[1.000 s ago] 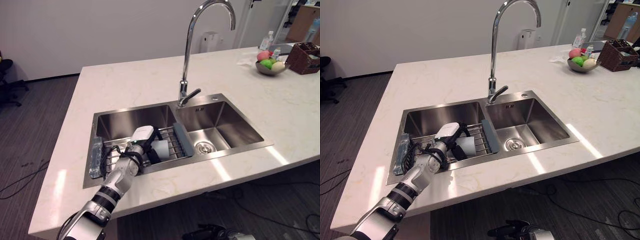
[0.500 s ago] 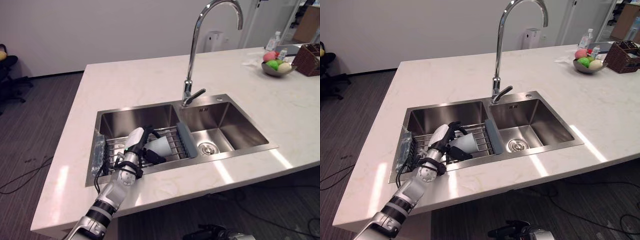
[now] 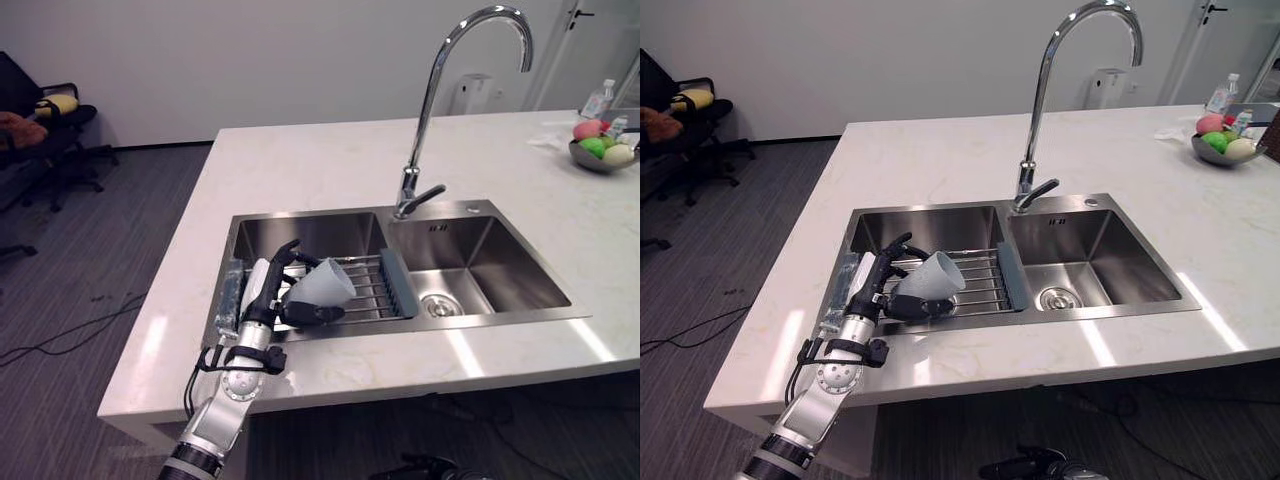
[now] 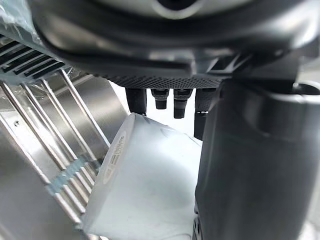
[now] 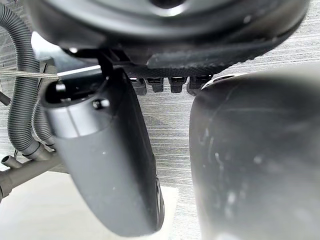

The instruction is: Walk over to the sink, pick up the cup, carry it to the dishwasher, place the cup inside the dishwasher, then close the dishwasher door

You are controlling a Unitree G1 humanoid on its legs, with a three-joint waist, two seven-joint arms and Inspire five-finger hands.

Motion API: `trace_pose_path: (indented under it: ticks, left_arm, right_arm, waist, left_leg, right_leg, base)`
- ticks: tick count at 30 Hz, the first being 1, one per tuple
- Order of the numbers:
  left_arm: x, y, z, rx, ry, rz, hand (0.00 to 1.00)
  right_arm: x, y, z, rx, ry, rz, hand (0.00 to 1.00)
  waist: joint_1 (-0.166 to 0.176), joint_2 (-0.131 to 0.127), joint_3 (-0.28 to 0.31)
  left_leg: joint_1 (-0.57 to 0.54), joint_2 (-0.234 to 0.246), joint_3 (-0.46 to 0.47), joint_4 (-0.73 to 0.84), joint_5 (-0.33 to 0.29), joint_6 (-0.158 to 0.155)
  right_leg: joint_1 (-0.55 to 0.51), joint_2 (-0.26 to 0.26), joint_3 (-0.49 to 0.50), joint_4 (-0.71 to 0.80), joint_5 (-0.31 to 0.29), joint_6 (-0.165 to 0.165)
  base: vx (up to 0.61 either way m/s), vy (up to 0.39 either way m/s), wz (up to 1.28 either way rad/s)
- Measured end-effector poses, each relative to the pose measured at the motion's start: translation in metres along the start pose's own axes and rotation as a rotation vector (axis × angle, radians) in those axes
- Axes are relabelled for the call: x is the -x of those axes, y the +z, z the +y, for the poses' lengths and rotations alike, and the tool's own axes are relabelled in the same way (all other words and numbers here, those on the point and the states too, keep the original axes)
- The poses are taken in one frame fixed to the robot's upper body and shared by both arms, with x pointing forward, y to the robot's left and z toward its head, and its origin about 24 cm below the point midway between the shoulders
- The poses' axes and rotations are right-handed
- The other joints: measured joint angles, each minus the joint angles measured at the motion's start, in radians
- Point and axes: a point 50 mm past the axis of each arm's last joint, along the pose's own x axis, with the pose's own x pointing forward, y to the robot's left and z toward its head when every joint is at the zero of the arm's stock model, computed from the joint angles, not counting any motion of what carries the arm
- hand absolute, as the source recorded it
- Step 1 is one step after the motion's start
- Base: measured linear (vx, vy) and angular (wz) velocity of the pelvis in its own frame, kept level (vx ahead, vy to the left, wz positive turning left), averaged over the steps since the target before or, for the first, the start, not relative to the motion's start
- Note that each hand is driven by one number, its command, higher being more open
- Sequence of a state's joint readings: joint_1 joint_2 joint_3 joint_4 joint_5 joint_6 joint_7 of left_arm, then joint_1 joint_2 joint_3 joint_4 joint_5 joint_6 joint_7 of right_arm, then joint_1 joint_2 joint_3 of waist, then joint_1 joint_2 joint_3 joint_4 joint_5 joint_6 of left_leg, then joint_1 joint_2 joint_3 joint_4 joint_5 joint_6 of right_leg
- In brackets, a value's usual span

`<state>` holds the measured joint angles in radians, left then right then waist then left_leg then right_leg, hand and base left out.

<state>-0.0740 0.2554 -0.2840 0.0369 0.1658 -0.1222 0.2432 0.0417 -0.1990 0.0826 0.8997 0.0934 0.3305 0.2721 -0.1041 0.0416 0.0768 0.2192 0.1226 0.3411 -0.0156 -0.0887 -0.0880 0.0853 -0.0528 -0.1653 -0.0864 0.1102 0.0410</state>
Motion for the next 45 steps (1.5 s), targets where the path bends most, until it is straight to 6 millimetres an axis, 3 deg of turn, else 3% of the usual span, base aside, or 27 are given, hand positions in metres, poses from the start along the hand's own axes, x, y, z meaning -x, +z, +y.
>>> trace_pose_path:
  ticks: [8, 16, 24, 26, 34, 36, 39, 41, 43, 44, 45]
  left_arm:
    - [0.002, -0.002, 0.003, 0.127, 0.056, 0.028, 0.00]
    - [0.003, -0.001, 0.013, 0.407, 0.175, 0.039, 0.00]
    - [0.013, 0.018, 0.050, 0.467, 0.398, -0.095, 0.00]
    - [0.015, 0.027, 0.059, 0.499, 0.476, -0.146, 0.00]
    - [0.042, 0.053, 0.095, 0.428, 0.745, -0.340, 0.00]
    - [0.053, 0.054, 0.102, 0.393, 0.819, -0.347, 0.00]
    - [0.077, 0.050, 0.115, 0.340, 0.950, -0.319, 0.00]
    - [0.088, 0.049, 0.119, 0.327, 1.004, -0.304, 0.00]
    - [0.098, 0.048, 0.120, 0.321, 1.051, -0.285, 0.00]
    - [0.105, 0.049, 0.121, 0.323, 1.084, -0.279, 0.00]
    - [0.111, 0.050, 0.122, 0.320, 1.109, -0.279, 0.00]
  right_arm:
    - [-0.001, -0.004, 0.002, -0.007, 0.002, 0.005, 1.00]
    - [-0.001, -0.007, 0.002, -0.023, -0.004, 0.006, 1.00]
    - [0.000, -0.012, 0.001, -0.053, -0.022, 0.004, 1.00]
    - [0.001, -0.018, -0.002, -0.089, -0.038, -0.003, 1.00]
    - [0.002, -0.029, -0.006, -0.066, -0.066, 0.018, 1.00]
    - [0.004, -0.043, -0.010, -0.038, -0.076, 0.063, 1.00]
    - [0.005, -0.045, -0.014, -0.066, -0.074, 0.063, 1.00]
    - [0.005, -0.050, -0.016, -0.070, -0.079, 0.084, 1.00]
    - [0.006, -0.056, -0.017, -0.082, -0.091, 0.109, 1.00]
    - [0.006, -0.056, -0.018, -0.092, -0.100, 0.109, 1.00]
    - [0.007, -0.056, -0.021, -0.092, -0.111, 0.109, 1.00]
  waist:
    - [0.011, -0.017, -0.010]
    - [0.024, -0.021, -0.012]
    - [0.040, -0.027, -0.016]
    - [0.061, -0.032, -0.018]
    - [0.095, -0.034, -0.021]
    - [0.109, -0.030, -0.018]
    - [0.121, -0.009, -0.001]
    - [0.154, -0.004, 0.003]
    - [0.178, -0.003, 0.004]
    - [0.185, 0.001, 0.005]
    - [0.195, 0.002, 0.006]
  left_leg:
    - [0.001, -0.002, -0.001, -0.007, 0.001, 0.001]
    - [0.001, -0.003, -0.002, -0.005, 0.002, 0.002]
    - [-0.015, -0.007, -0.037, -0.005, 0.010, 0.007]
    - [-0.025, -0.007, -0.049, 0.001, 0.010, 0.009]
    - [-0.047, -0.014, -0.103, 0.023, 0.011, 0.014]
    - [-0.088, -0.009, -0.146, 0.096, -0.022, 0.018]
    - [-0.154, -0.005, -0.252, 0.213, -0.052, 0.017]
    - [-0.167, -0.014, -0.316, 0.205, -0.041, 0.016]
    - [-0.174, -0.040, -0.375, 0.144, 0.013, 0.017]
    - [-0.175, -0.033, -0.355, 0.076, 0.014, 0.030]
    - [-0.181, -0.020, -0.247, 0.026, 0.010, 0.079]
  right_leg:
    - [0.000, -0.001, -0.003, 0.000, 0.000, 0.000]
    - [0.000, -0.002, -0.003, 0.000, 0.000, 0.000]
    - [0.006, -0.011, -0.033, 0.000, -0.001, 0.002]
    - [0.006, -0.017, -0.040, 0.000, -0.002, 0.003]
    - [0.025, -0.026, -0.083, 0.001, -0.010, 0.005]
    - [0.042, -0.030, -0.118, 0.002, -0.025, 0.005]
    - [0.061, -0.038, -0.205, 0.051, -0.061, 0.006]
    - [0.079, -0.049, -0.276, 0.080, -0.092, 0.010]
    - [0.095, -0.067, -0.329, 0.088, -0.128, 0.018]
    - [0.098, -0.070, -0.368, 0.091, -0.138, 0.017]
    - [0.102, -0.080, -0.422, 0.087, -0.133, 0.012]
  base:
    - [0.00, 0.000, 0.00]
    - [-0.03, -0.017, 0.00]
    - [-0.04, -0.019, 0.12]
    - [-0.04, -0.010, 0.17]
    - [-0.02, -0.008, 0.19]
    - [-0.01, -0.014, 0.55]
    - [-0.01, -0.008, 0.86]
    - [-0.04, -0.014, 1.25]
    - [-0.06, -0.019, 1.42]
    - [-0.08, -0.074, 1.90]
    - [-0.07, -0.067, 1.98]
